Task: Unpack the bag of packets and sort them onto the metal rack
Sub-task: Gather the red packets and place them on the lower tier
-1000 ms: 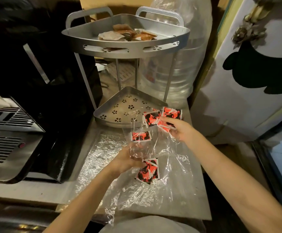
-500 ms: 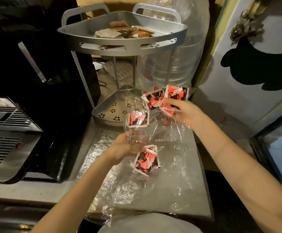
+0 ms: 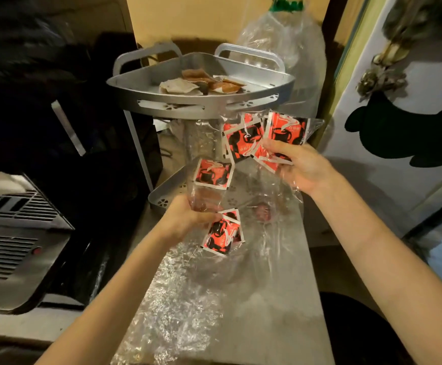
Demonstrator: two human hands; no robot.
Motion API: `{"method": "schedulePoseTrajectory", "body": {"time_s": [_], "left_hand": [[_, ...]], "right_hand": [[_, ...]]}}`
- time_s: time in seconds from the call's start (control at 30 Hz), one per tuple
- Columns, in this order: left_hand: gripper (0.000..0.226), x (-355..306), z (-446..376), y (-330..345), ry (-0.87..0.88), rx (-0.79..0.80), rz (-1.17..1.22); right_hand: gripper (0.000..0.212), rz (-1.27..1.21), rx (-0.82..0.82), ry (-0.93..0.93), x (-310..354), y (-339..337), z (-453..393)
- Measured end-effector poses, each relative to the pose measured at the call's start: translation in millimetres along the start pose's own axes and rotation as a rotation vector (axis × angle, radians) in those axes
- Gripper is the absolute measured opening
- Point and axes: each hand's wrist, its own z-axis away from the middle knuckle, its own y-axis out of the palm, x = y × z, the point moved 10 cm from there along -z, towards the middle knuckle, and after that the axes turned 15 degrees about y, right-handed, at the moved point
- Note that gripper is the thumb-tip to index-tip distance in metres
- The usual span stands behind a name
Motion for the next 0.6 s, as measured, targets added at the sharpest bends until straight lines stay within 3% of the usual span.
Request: {"method": "schedulePoseTrajectory", "body": {"time_s": [0.17, 0.33, 0.43, 0.6], "left_hand": [[0.022, -22.2, -17.6, -8.7, 0.049, -0.030, -0.021], [0.020, -14.7, -17.4, -10.8, 0.024, -0.023, -0.053], [0.018, -19.3, -12.9, -7.5, 0.041, -0.039, -0.020], [0.015, -41.7, -10.4, -17.0, 0.130, -0.202, 0.048]], "right_hand": [[0.021, 0.091, 0.047, -0.065, 21.7, 18.6, 1.8], [0.020, 0.125, 0.069, 0.018, 6.1, 21.1, -3.4], [0.034, 0.181, 0.117, 0.018, 2.3, 26.0, -2.4], [0.048, 0.262, 0.304, -0.114, 25.6, 52.1, 17.7]]}}
